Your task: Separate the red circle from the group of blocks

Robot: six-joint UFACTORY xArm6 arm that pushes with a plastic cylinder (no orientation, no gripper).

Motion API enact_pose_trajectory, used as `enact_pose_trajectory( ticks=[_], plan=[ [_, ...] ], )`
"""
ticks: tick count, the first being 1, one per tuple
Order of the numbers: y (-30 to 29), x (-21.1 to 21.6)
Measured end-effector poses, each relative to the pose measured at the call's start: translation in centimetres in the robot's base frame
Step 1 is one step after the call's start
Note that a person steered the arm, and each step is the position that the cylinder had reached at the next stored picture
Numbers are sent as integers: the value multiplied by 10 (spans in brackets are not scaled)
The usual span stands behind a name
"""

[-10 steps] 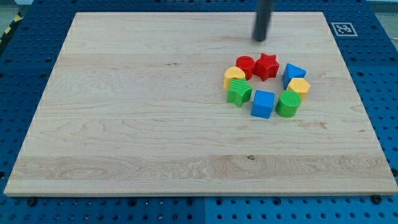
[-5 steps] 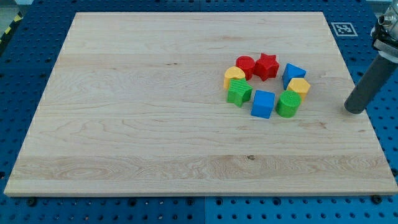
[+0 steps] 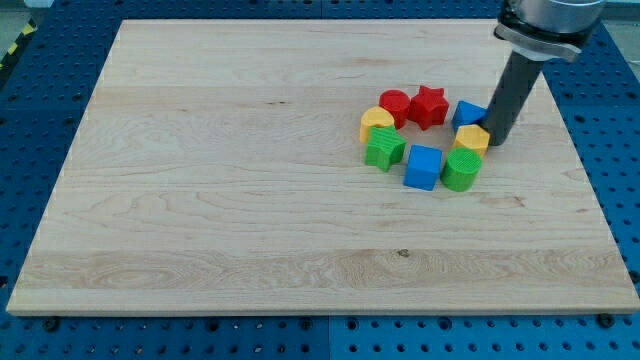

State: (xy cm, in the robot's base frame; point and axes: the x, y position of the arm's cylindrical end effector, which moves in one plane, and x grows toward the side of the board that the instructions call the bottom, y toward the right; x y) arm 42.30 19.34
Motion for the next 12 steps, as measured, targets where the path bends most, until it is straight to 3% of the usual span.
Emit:
enact_pose_trajectory(
  ticks=[2,3,9,12],
  plan=[
    [10,16],
    [-23,15],
    [-73,-21],
    [-145,-41]
  ],
)
